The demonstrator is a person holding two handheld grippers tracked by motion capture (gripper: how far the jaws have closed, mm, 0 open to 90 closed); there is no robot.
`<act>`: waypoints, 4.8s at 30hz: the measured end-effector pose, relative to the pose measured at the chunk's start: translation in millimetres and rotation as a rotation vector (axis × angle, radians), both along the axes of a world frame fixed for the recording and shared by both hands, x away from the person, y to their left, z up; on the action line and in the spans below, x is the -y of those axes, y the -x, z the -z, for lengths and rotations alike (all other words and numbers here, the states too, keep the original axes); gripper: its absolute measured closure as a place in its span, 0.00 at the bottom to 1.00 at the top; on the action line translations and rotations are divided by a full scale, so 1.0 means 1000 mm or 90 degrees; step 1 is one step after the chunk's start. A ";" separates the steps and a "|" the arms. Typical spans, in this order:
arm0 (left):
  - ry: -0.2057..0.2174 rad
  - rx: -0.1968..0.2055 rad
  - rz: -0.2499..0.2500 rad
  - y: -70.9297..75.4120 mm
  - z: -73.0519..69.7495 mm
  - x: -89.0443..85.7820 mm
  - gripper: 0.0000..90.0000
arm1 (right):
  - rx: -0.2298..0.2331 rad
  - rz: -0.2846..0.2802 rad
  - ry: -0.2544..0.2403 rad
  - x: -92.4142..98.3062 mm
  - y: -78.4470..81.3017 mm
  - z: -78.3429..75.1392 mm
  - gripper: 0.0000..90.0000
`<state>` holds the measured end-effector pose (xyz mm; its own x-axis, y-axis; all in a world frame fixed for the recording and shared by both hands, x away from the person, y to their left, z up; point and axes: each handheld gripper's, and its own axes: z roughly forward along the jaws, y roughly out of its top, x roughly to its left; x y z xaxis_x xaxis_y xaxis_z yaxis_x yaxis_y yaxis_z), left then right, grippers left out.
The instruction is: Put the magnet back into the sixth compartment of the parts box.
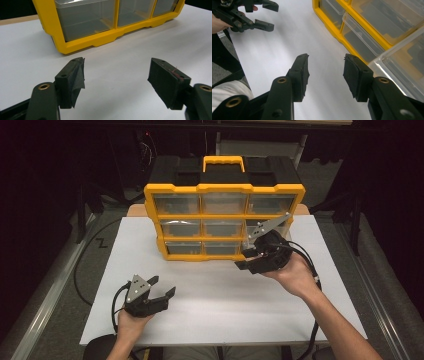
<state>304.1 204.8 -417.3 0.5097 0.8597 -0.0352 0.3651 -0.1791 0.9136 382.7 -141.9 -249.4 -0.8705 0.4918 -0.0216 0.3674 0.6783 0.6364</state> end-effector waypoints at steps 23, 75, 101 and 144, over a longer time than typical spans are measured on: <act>-0.002 0.000 0.003 -0.001 0.001 0.001 0.32 | -0.003 0.024 -0.028 0.028 0.005 0.012 0.62; -0.003 0.000 0.009 -0.001 0.000 0.002 0.32 | 0.001 0.095 -0.098 0.086 0.016 0.050 0.60; -0.001 0.002 0.009 -0.001 0.000 0.002 0.32 | 0.012 0.117 -0.122 0.101 0.020 0.066 0.58; -0.002 0.004 0.009 -0.001 0.000 0.003 0.32 | 0.051 0.182 -0.192 0.138 0.033 0.107 0.51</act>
<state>305.2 202.2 -417.3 0.5220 0.8525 -0.0285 0.3563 -0.1876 0.9154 349.3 -280.4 -356.7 -0.6991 0.7084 0.0975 0.4550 0.3354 0.8249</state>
